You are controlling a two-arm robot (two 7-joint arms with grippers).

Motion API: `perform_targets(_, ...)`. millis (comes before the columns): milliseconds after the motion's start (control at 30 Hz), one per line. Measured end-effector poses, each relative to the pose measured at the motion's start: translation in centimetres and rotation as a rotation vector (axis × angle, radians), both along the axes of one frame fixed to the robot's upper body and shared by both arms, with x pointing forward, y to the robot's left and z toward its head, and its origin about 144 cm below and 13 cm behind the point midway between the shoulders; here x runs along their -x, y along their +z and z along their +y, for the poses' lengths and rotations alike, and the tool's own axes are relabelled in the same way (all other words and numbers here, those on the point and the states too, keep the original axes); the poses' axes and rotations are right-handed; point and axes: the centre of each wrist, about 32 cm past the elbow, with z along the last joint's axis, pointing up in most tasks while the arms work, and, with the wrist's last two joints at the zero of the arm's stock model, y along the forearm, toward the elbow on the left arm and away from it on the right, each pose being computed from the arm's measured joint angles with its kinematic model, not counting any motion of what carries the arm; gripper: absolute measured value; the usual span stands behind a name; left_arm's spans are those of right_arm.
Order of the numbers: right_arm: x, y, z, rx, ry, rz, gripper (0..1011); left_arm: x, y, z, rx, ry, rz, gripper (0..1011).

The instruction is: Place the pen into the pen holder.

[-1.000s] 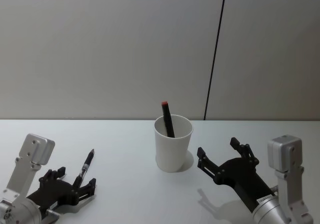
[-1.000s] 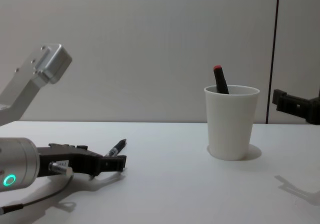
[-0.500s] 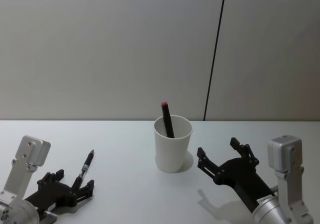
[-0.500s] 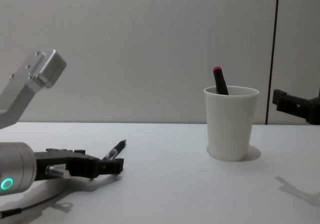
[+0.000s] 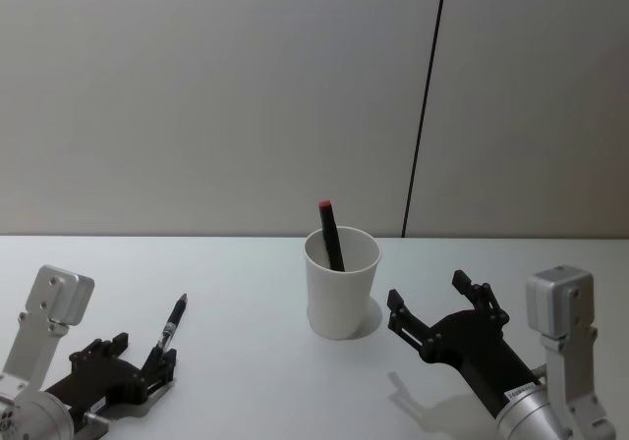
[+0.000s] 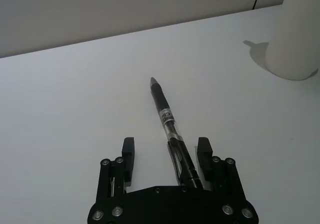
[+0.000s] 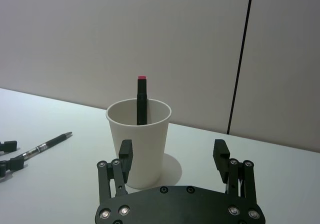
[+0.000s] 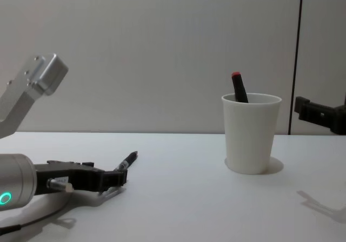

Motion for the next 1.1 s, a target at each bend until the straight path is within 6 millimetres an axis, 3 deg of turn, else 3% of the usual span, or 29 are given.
perform_targets(1100,0.0,0.0,0.0,0.0,0.0,0.0,1001,0.0,-0.12,0.02,0.003,-0.003,0.003,570)
